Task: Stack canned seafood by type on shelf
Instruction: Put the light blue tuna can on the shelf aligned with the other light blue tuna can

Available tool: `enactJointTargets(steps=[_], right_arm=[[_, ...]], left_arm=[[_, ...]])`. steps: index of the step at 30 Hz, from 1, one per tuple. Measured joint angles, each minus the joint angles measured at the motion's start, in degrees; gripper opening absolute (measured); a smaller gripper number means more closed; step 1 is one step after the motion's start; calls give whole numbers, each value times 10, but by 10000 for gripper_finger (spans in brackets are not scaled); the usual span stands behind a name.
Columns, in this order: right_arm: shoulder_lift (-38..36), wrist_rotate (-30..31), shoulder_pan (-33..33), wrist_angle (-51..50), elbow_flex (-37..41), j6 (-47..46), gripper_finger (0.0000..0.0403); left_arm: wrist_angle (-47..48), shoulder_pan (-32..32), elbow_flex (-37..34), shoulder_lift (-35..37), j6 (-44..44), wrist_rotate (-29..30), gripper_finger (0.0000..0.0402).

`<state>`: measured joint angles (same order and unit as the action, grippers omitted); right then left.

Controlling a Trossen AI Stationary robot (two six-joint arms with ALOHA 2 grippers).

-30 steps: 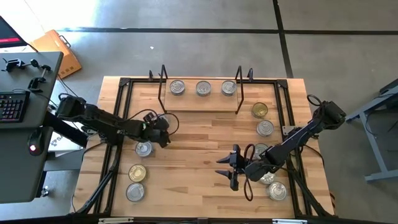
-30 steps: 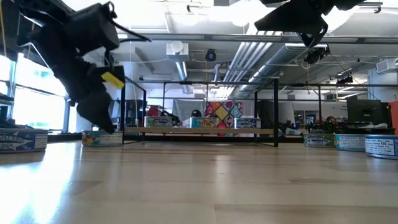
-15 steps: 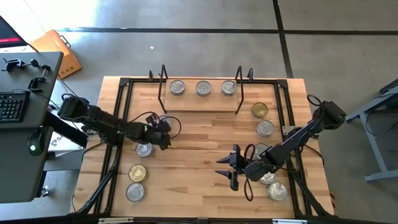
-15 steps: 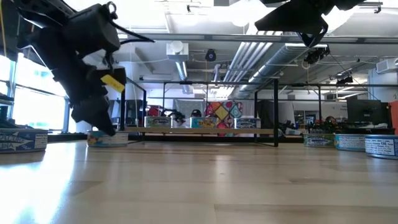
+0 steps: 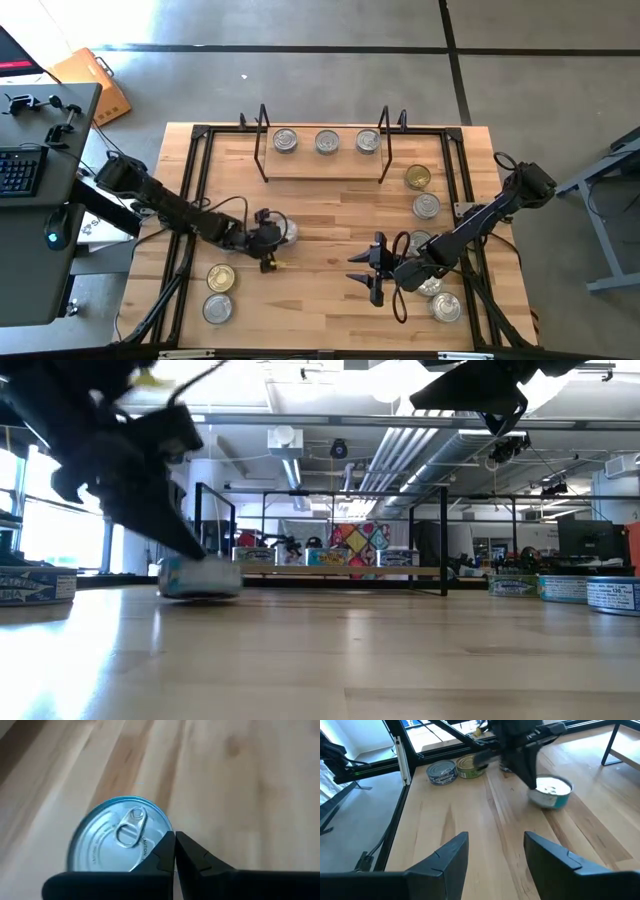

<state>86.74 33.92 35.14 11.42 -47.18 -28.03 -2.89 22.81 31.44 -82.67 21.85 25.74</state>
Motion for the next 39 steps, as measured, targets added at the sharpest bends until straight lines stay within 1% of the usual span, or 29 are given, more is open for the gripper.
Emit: enactJointTargets(steps=[4,6,10,12,14,15,18,22,25,28,31,33,35,37,39], right_arm=[[0,6,0,-5,0,14,184],[7,7,-3,-5,0,38,184],[48,7,-24,2,0,148,184],[75,1,-42,21,0,202,184],[103,-9,-64,48,0,235,184],[115,-21,-78,65,0,247,185],[146,-83,-114,115,0,271,196],[181,-166,-156,165,0,285,231],[206,-220,-177,171,-17,308,258],[234,-243,-183,170,-47,352,273],[262,-272,-182,156,-87,406,275],[279,-285,-181,129,-119,432,275],[292,-284,-178,85,-150,449,275],[301,-283,-178,45,-177,454,275],[302,-273,-177,6,-197,425,275]], left_arm=[[-73,26,0,0,-13,8,0],[-106,34,0,0,-24,10,0],[-148,37,0,0,-40,14,0],[-153,36,0,1,-42,17,0],[-153,34,0,1,-42,17,0],[-152,34,0,1,-42,18,0],[-153,34,1,1,-42,19,1],[-152,34,1,2,-42,19,1],[-153,34,1,2,-41,20,1],[-151,34,1,2,-41,20,1],[-134,50,2,2,-41,13,1],[-114,71,2,2,-44,-9,1],[-90,92,2,2,-41,-18,0],[-76,110,2,-1,-47,-17,0],[-78,126,2,-9,-74,-11,3]])
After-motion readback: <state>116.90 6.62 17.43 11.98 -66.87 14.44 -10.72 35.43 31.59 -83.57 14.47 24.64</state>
